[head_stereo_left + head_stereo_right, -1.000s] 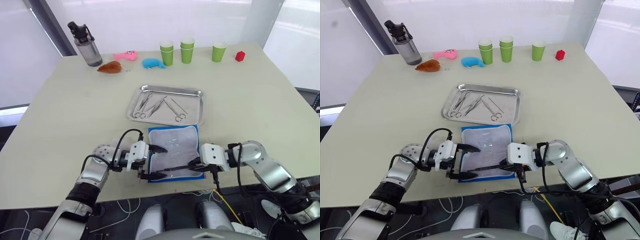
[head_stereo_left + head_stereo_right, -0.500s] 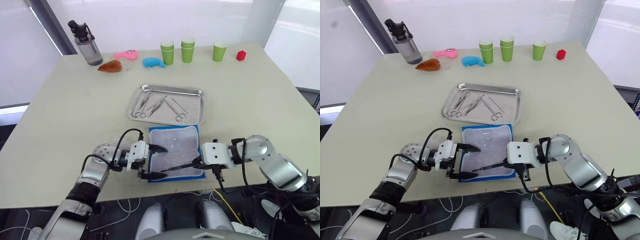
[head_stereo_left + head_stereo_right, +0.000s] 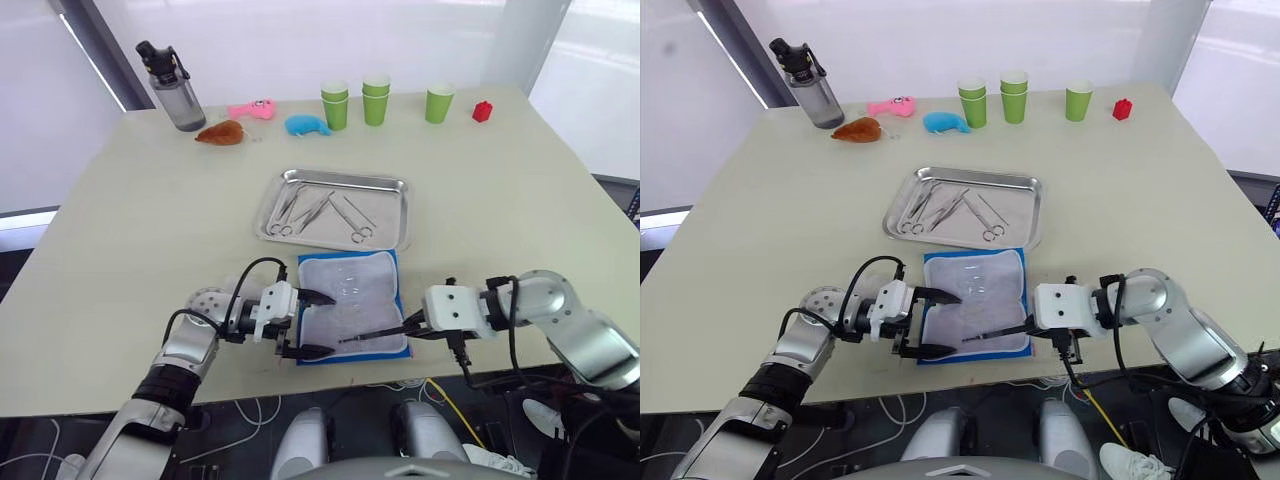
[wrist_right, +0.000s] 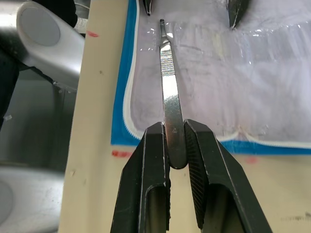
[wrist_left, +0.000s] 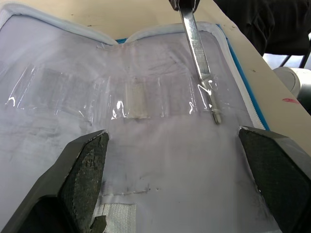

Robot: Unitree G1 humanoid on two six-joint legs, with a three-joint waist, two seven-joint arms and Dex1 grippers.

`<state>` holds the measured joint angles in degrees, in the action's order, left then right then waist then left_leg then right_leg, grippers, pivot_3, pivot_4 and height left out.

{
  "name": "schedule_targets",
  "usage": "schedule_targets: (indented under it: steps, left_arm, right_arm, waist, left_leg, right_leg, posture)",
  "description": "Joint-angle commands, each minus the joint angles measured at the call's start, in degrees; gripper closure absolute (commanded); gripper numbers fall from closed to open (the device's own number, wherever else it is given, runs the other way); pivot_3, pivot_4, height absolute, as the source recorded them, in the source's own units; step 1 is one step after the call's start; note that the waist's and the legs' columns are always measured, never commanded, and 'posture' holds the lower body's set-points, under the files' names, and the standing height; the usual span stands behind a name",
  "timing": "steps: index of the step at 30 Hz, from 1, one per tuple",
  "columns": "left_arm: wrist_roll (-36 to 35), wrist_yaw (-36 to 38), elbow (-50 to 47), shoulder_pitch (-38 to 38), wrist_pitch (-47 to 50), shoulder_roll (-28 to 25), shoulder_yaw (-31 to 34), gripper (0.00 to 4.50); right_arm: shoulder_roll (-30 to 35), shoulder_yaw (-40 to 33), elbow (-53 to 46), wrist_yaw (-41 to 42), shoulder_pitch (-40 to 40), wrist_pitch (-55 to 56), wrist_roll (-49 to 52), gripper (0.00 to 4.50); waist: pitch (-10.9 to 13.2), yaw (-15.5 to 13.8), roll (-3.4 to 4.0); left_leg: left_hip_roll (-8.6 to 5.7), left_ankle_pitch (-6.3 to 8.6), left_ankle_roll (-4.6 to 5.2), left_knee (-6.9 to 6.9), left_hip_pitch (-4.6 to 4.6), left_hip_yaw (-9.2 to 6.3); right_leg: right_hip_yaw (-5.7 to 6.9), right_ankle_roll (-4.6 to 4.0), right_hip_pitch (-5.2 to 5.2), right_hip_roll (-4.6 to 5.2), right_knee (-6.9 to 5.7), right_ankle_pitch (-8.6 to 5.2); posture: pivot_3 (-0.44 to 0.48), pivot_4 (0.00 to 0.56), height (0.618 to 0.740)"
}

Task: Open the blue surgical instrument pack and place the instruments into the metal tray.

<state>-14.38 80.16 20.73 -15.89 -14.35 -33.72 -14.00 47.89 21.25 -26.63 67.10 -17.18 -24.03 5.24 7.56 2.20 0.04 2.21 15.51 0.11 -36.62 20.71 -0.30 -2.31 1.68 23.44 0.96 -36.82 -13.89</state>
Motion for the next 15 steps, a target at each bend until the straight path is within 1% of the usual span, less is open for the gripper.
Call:
schedule_targets:
  steps: [1, 10, 13, 15]
  left_arm:
    - [7.55, -2.32, 7.82, 3.75, 3.05, -1.32, -3.84, 0.0]
    - [7.66, -2.4, 8.37, 3.51, 2.84, -1.11, -3.9, 0.0]
    - [7.72, -2.39, 8.7, 3.37, 2.64, -1.08, -3.88, 0.0]
    - [7.75, -2.36, 8.89, 3.27, 2.55, -1.09, -3.87, 0.0]
  right_arm:
    - [2.29, -3.93, -3.11, 0.95, 0.62, 1.66, 1.98, 4.49]
    - [7.7, -10.13, -3.38, 2.92, 3.49, 3.63, 5.28, 4.49]
    - [9.16, -15.01, -3.14, 3.85, 4.67, 3.21, 8.8, 4.49]
    - [9.25, -16.91, -2.49, 3.69, 4.65, 2.26, 10.37, 4.49]
  waist:
    - [0.0, 0.0, 0.0]
    - [0.0, -0.02, 0.0]
    - [0.0, -0.04, 0.0]
    - [0.01, -0.06, 0.0]
  left_leg:
    - [0.0, 0.0, 0.0, 0.0, 0.0, 0.0]
    - [0.0, 0.01, -0.02, 0.04, -0.01, 0.01]
    - [0.0, 0.01, -0.02, 0.04, -0.01, 0.01]
    - [0.01, 0.01, -0.02, 0.05, 0.01, 0.0]
  right_leg:
    - [0.0, 0.0, 0.0, 0.01, 0.0, 0.0]
    - [0.0, 0.0, 0.01, 0.05, 0.03, 0.0]
    - [0.0, 0.0, 0.01, 0.06, 0.04, 0.0]
    - [0.0, 0.0, 0.01, 0.06, 0.04, 0.0]
  posture:
    - [0.0, 0.15, 0.734]
    - [0.0, 0.15, 0.734]
    - [0.0, 0.15, 0.734]
    - [0.0, 0.15, 0.734]
